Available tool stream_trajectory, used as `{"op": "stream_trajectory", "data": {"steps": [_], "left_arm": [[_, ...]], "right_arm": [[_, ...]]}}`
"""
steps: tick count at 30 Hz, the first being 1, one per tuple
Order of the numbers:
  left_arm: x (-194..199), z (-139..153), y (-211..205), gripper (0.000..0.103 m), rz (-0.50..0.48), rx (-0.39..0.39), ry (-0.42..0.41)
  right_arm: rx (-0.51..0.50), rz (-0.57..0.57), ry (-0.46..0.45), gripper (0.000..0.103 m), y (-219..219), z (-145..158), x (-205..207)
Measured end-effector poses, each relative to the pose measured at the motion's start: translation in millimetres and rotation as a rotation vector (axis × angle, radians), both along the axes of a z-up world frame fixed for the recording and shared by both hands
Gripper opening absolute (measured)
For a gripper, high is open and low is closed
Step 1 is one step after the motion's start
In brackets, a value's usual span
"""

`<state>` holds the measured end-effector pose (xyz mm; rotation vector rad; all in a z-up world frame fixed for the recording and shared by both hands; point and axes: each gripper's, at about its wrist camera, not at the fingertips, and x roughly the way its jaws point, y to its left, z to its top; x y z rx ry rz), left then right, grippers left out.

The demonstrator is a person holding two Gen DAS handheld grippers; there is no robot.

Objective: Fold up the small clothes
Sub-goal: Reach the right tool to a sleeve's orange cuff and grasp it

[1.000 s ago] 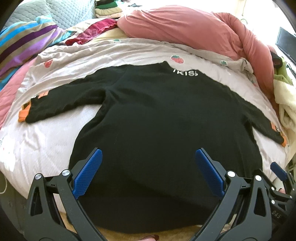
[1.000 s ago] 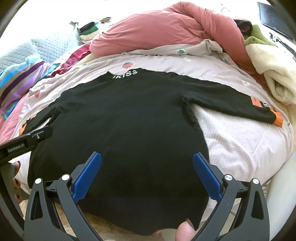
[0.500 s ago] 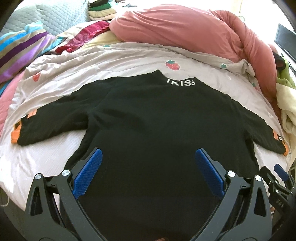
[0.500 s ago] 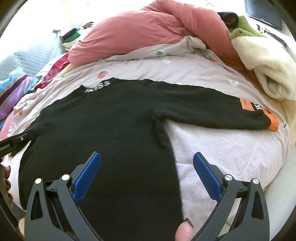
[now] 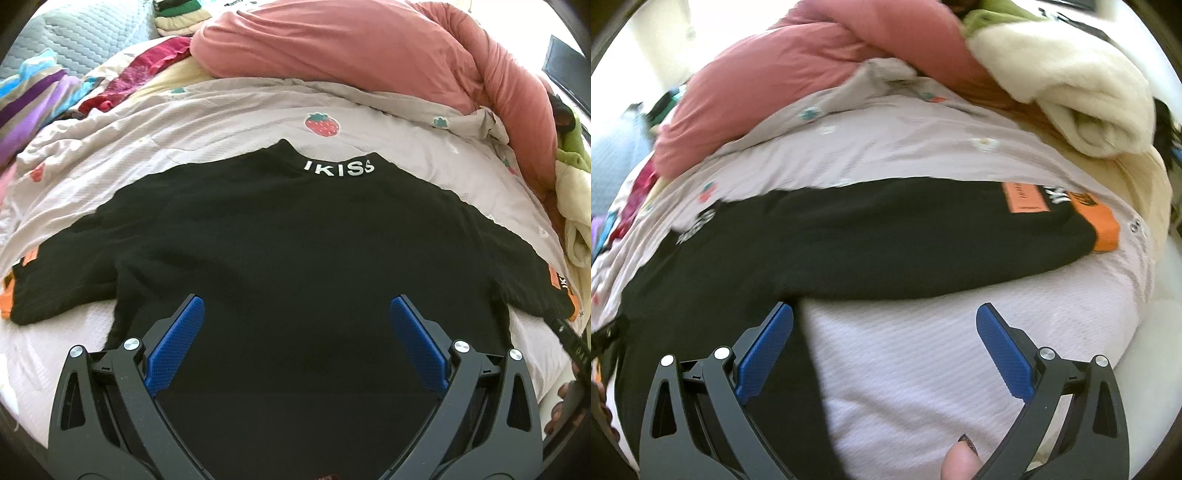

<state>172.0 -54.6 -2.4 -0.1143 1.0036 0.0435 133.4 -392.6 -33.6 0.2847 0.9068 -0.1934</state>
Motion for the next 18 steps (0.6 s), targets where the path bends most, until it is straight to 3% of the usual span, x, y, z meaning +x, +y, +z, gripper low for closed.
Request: {"op": "stream_trajectory", "data": {"steps": [8, 16, 18], "left_arm": [[21, -11, -9, 0.095, -0.011, -0.001, 0.003], [39, -20, -14, 0.095, -0.031, 0.003, 0.013], [42, -22, -13, 0.095, -0.029, 0.002, 0.020]], "right_arm": [[0.034, -0.188, 0.030, 0.099, -63, -13, 3], [0.170, -0.363, 0.049, 0.099, -126, -33, 6], [0.159, -0.379, 0.038, 0.099, -133, -33, 9]]}}
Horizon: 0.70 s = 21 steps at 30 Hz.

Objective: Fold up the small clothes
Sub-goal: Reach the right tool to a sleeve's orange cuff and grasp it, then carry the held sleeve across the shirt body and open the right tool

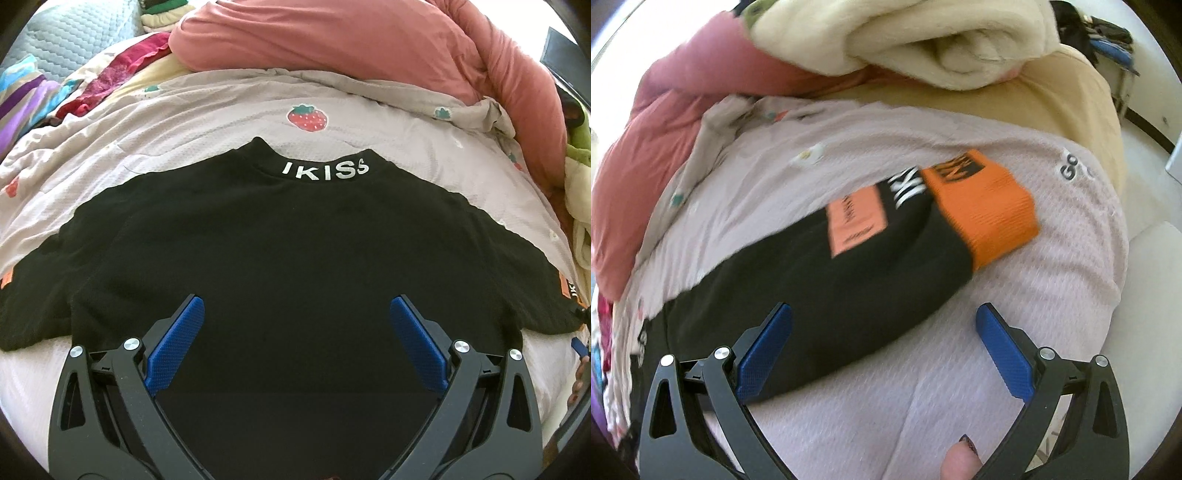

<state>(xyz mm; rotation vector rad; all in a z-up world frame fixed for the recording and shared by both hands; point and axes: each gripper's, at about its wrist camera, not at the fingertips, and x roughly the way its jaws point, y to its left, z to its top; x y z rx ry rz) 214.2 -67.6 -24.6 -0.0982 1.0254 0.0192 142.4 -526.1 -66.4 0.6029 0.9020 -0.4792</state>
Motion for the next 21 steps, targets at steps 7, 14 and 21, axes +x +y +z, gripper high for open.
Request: {"op": "stream_trajectory", "data": {"steps": [7, 14, 21], "left_arm": [[7, -1, 2, 0.095, 0.009, -0.007, 0.009], [8, 1, 8, 0.095, 0.017, -0.021, 0.008], [6, 4, 18, 0.095, 0.025, -0.031, 0.019]], "right_arm": [[0.082, -0.079, -0.116, 0.096, -35, -5, 6], [0.129, -0.095, -0.201, 0.022, -48, -6, 2], [0.092, 0.027, -0.321, 0.019, -9, 29, 9]]}}
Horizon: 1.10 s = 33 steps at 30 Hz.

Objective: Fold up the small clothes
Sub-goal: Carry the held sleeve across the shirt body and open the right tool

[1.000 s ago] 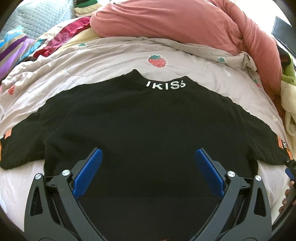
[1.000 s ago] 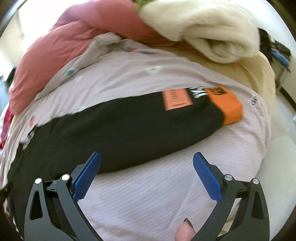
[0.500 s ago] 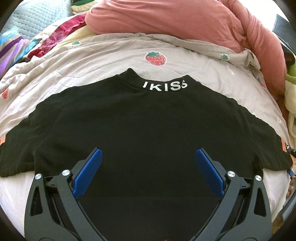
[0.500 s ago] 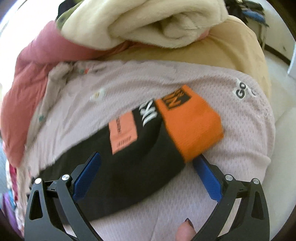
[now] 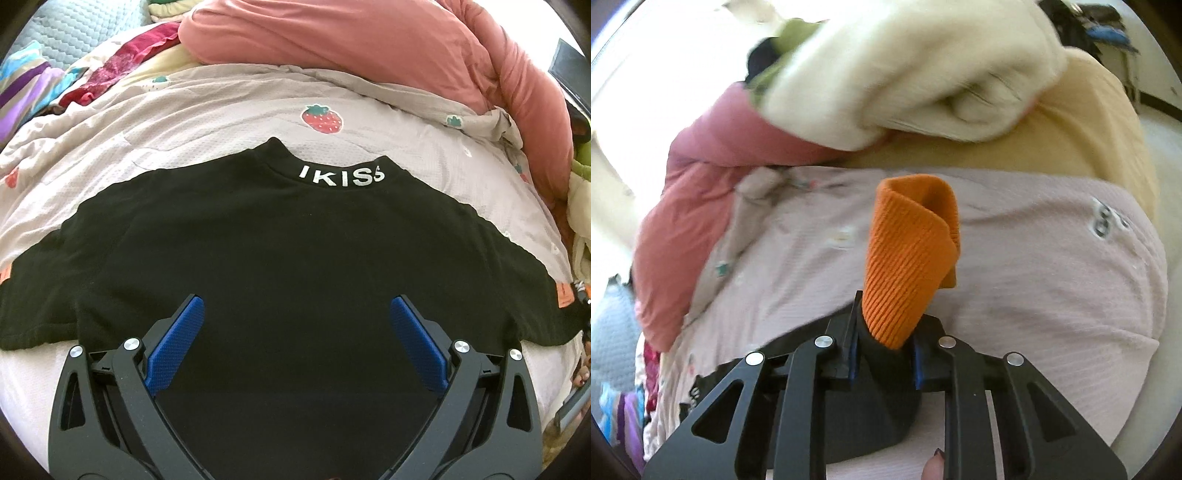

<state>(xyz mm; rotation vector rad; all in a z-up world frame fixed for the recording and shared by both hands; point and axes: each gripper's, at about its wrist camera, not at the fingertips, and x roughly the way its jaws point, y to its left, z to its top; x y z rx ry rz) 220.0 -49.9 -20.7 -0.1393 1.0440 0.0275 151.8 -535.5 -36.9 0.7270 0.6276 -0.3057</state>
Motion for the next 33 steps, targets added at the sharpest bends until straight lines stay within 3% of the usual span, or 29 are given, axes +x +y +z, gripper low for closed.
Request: {"op": "stream_trajectory", "data": {"steps": [10, 20, 33], "left_arm": [[-2, 13, 19, 0.095, 0.027, -0.071, -0.023], [-11, 28, 58, 0.095, 0.096, -0.127, -0.044], [-32, 40, 106, 0.095, 0.159, -0.208, -0.066]], "right_arm": [[-0.002, 0.239, -0.101, 0.018, 75, 48, 34], [-0.013, 0.416, -0.167, 0.018, 154, 76, 48], [-0.006, 0.651, -0.182, 0.018, 274, 81, 64]]}}
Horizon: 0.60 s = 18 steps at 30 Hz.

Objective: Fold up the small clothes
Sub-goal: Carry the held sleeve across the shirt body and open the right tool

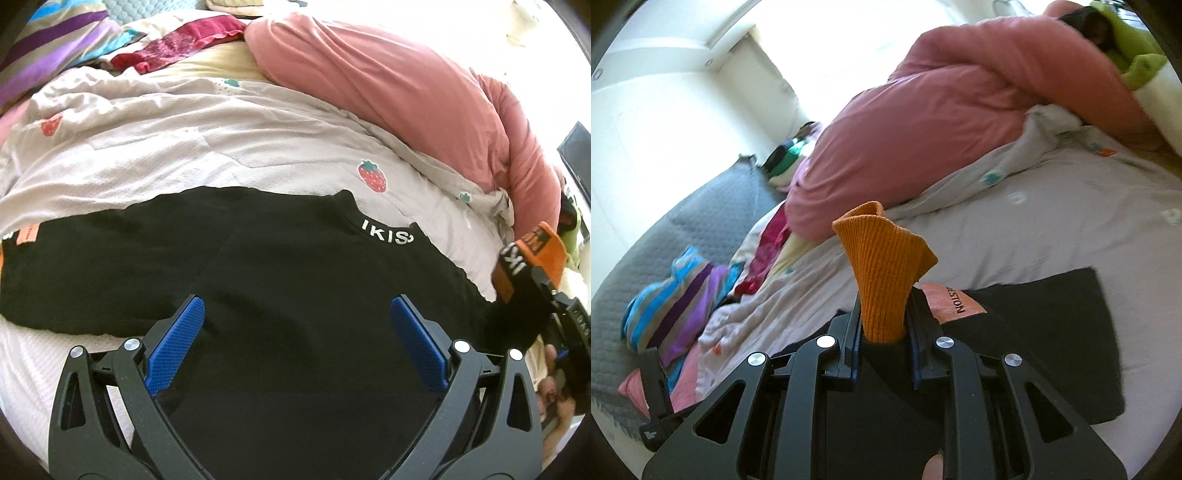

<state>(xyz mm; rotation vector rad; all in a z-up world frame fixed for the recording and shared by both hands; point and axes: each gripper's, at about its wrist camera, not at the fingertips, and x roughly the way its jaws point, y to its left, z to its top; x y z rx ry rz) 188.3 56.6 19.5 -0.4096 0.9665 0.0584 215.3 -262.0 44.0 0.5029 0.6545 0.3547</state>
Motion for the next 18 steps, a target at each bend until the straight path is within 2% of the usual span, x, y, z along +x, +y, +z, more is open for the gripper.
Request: {"op": "stream_trajectory", "data": {"steps": [5, 13, 14, 16, 18], "left_arm": [[-8, 0, 13, 0.095, 0.023, -0.021, -0.002], [-14, -9, 26, 0.095, 0.040, -0.051, 0.020], [-15, -11, 27, 0.095, 0.041, -0.057, 0.024], [-14, -14, 28, 0.095, 0.041, -0.064, 0.027], [-14, -16, 29, 0.095, 0.036, -0.073, 0.030]], "right_arm": [[-0.054, 0.073, 0.005, 0.018, 41, -8, 3], [-0.069, 0.174, 0.070, 0.022, 84, -32, 8], [-0.067, 0.194, 0.080, 0.024, 89, -35, 8], [-0.056, 0.220, 0.090, 0.042, 96, -39, 8], [-0.043, 0.256, 0.092, 0.048, 101, -40, 6]]}}
